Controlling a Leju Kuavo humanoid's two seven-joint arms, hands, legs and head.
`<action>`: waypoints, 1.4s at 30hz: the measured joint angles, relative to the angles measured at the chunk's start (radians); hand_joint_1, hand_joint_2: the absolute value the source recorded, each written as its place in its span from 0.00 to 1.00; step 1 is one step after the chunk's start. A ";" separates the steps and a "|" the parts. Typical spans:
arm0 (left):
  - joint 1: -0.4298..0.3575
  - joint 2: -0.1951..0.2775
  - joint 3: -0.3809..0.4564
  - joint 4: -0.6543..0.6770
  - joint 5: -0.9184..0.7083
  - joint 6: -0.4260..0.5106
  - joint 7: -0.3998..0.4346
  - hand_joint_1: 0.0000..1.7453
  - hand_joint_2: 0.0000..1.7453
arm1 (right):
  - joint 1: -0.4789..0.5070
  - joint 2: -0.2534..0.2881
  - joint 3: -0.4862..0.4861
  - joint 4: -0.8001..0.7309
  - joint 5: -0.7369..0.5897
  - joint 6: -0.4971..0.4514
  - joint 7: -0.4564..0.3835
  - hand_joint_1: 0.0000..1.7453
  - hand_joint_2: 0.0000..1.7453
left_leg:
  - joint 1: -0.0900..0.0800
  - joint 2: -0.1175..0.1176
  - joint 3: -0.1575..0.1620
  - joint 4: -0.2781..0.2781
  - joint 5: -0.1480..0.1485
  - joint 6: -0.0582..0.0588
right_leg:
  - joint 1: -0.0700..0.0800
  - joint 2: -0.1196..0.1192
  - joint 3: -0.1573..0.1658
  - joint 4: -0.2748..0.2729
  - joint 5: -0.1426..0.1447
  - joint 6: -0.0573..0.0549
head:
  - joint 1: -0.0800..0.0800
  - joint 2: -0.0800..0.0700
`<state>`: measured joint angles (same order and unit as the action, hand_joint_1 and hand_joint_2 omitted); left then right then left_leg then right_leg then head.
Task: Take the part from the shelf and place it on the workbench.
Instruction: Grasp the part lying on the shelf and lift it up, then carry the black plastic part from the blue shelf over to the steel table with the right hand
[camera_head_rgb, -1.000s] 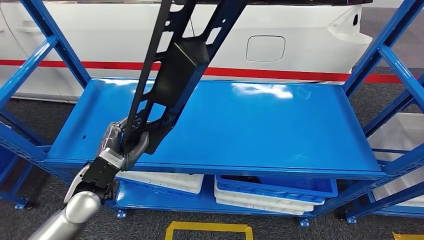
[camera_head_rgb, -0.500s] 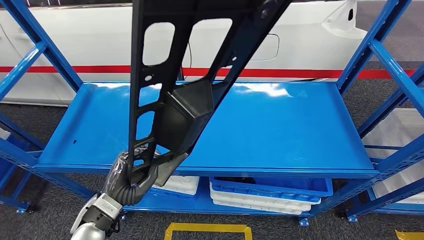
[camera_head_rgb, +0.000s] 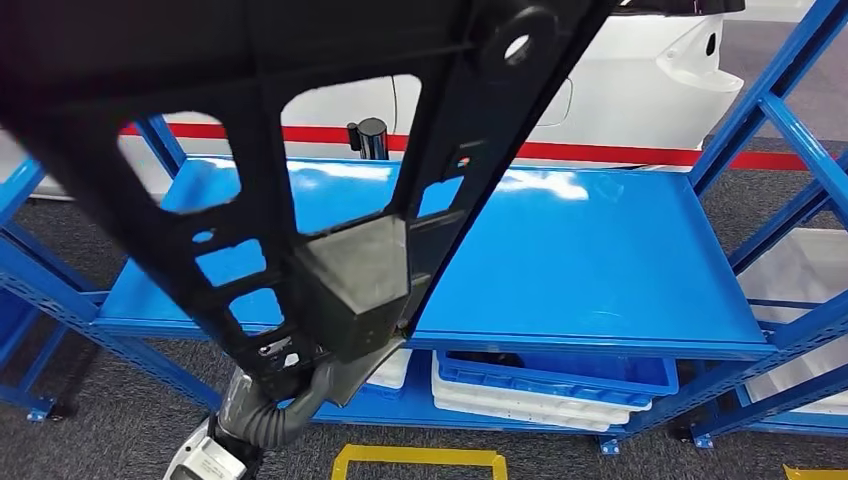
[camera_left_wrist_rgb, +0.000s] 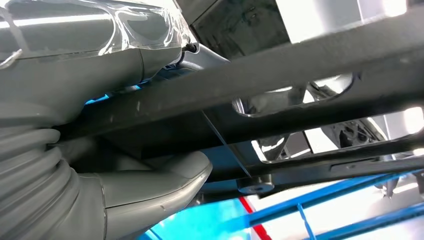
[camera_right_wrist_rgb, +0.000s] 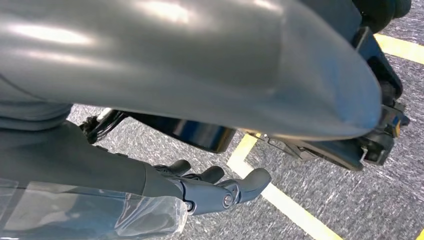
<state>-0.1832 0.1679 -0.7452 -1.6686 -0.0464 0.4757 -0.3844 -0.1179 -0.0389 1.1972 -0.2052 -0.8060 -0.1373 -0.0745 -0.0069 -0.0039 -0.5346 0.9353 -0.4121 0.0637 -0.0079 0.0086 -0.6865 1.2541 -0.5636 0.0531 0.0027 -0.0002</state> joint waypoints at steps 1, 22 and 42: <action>0.005 -0.003 -0.002 -0.004 -0.004 0.002 -0.003 1.00 1.00 | 0.000 0.000 0.000 0.000 0.000 0.000 -0.001 0.00 0.00 | 0.000 -0.001 0.001 0.000 0.000 0.000 | 0.000 0.000 0.029 -0.060 0.033 -0.003 | 0.000 0.000; 0.049 -0.024 -0.029 -0.045 -0.015 0.044 -0.060 1.00 1.00 | -0.002 -0.006 -0.008 0.000 0.000 0.000 -0.006 0.00 0.00 | 0.004 -0.002 0.007 0.005 -0.018 -0.031 | 0.006 -0.002 0.148 -0.315 0.133 -0.024 | -0.008 0.000; 0.064 -0.042 -0.041 -0.047 -0.040 0.052 -0.057 1.00 1.00 | -0.003 -0.008 -0.009 0.000 -0.002 0.000 0.001 0.00 0.00 | -0.001 -0.001 -0.004 0.040 -0.041 -0.025 | 0.005 -0.003 0.146 -0.315 0.137 -0.035 | -0.003 0.000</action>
<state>-0.1192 0.1255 -0.7862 -1.7157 -0.0859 0.5273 -0.4416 -0.1205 -0.0474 1.1880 -0.2052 -0.8079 -0.1375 -0.0738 -0.0076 -0.0053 -0.5389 0.9752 -0.4535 0.0387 -0.0032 0.0055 -0.5403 0.9392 -0.4265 0.0184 0.0000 -0.0002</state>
